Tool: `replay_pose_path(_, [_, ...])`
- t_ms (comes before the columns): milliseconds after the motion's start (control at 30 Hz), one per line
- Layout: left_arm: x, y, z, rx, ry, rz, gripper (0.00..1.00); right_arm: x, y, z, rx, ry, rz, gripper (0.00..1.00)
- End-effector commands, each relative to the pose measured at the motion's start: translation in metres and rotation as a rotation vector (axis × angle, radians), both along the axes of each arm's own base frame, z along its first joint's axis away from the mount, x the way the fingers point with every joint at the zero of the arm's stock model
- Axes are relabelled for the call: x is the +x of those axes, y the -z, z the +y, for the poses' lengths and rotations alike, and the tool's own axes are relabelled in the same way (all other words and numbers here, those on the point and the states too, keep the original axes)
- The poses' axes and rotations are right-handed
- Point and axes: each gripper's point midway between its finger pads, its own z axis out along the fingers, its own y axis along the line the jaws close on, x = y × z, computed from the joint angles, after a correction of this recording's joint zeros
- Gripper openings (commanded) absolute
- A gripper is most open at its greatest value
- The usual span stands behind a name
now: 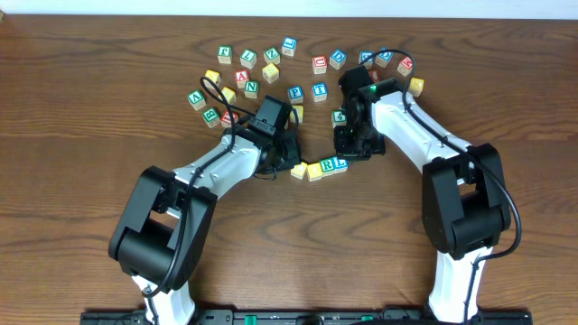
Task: Spell out CORL
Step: 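Retract the left arm and nudge the row with the right gripper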
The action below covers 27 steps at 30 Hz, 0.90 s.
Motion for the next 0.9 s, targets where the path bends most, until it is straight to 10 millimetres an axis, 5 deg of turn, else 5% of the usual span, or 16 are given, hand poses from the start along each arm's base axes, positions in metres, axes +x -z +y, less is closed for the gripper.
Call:
replay_pose_path(0, [-0.005, 0.008, 0.003, 0.001, 0.014, 0.019, 0.08, 0.0, 0.007, 0.006, 0.009, 0.006, 0.017, 0.04])
replay_pose_path(267, [0.025, -0.028, 0.047, 0.005, -0.033, -0.06, 0.07, 0.008, 0.005, -0.004, 0.015, 0.031, 0.001, 0.08])
replay_pose_path(467, [0.042, -0.082, 0.095, 0.062, -0.129, -0.198, 0.08, 0.027, -0.029, -0.005, 0.035, -0.014, -0.088, 0.13])
replay_pose_path(700, [0.03, -0.142, 0.198, 0.188, -0.37, -0.284, 0.08, 0.003, -0.044, 0.027, 0.07, -0.186, -0.049, 0.12])
replay_pose_path(867, [0.022, -0.138, 0.235, 0.231, -0.462, -0.243, 0.07, -0.011, -0.045, 0.068, 0.085, -0.29, -0.079, 0.18])
